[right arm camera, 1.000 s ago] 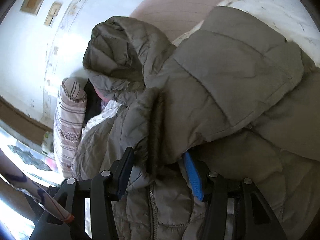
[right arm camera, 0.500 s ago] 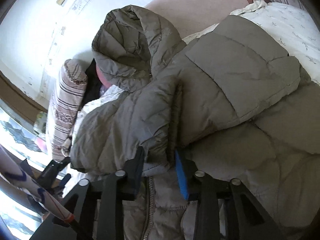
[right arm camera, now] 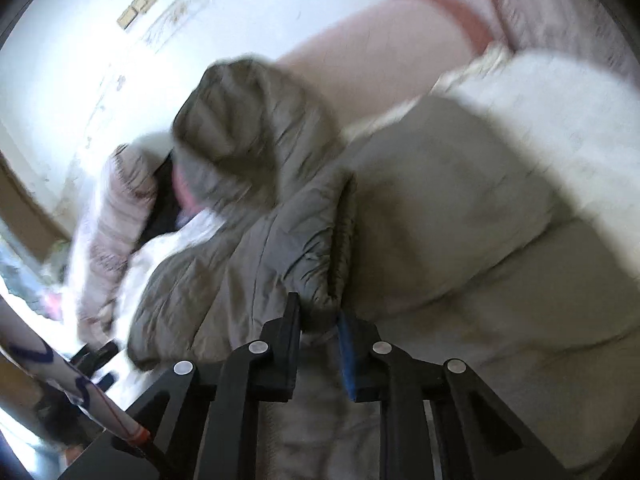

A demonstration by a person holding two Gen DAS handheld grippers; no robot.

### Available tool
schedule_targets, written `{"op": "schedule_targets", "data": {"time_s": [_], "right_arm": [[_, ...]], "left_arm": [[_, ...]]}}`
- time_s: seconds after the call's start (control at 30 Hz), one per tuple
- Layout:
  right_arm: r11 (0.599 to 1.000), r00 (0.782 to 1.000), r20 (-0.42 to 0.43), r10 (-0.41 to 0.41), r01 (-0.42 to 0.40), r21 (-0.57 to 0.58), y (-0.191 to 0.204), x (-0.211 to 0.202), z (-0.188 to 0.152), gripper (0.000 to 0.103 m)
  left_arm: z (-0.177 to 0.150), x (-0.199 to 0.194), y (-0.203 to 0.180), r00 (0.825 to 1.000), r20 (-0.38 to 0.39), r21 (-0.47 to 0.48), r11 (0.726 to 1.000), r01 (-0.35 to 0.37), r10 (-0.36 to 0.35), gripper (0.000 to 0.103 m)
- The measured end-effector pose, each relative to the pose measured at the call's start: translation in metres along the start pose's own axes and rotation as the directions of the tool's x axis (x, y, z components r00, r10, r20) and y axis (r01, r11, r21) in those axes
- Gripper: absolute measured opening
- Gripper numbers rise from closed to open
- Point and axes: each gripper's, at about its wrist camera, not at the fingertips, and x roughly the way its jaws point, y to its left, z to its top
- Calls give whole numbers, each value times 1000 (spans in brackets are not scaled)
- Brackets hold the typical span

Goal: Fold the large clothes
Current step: 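Carry the sleeve with the left tool across the jacket front and release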

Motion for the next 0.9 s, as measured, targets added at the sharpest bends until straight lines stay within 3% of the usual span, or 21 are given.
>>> {"op": "schedule_targets", "data": {"time_s": [0.03, 0.1, 0.13, 0.17, 0.27, 0.37, 0.43, 0.53, 0.63, 0.7, 0.8, 0.9], "right_arm": [[997, 996, 49, -69, 69, -14, -1, -7, 4, 19], [971, 964, 134, -231, 238, -36, -2, -18, 8, 19], [947, 939, 145, -312, 320, -35, -6, -17, 9, 19], [937, 931, 131, -342, 348, -28, -9, -14, 9, 19], [923, 924, 6, -383, 383, -25, -20, 13, 7, 21], [915, 916, -6, -401, 401, -43, -21, 16, 7, 27], [896, 897, 1, -441, 441, -51, -20, 14, 8, 56], [889, 887, 51, -459, 458, 28, -24, -7, 11, 58], [877, 852, 215, -477, 476, 57, -15, -38, 16, 58], [901, 867, 273, -418, 433, 5, -2, -43, 16, 58], [932, 923, 223, -314, 344, -111, 13, -22, 11, 58], [916, 931, 174, -320, 352, -195, 22, -2, 8, 58]], "left_arm": [[0, 0, 0, 1000, -1, 0, 1000, 0, 0, 75], [-1, 1, 0, 1000, -9, 4, 1000, 2, -2, 75], [-2, 3, -1, 1000, -19, 10, 1000, 5, -5, 75], [-3, 5, -3, 1000, -29, 16, 1000, 7, -7, 75], [-14, 22, -14, 994, -109, 79, 997, -5, 14, 75], [-27, 39, -28, 983, -162, 176, 983, -60, 89, 75], [-31, 36, -35, 983, -128, 225, 969, -98, 129, 75], [-28, 18, -38, 990, -40, 230, 965, -125, 138, 75], [-24, -3, -47, 994, 47, 231, 966, -112, 103, 75], [-27, -12, -58, 995, 80, 254, 964, -79, 61, 76], [-40, -10, -82, 997, 77, 340, 939, -54, 30, 78], [-53, 3, -96, 998, 50, 401, 914, -65, 49, 79]]}}
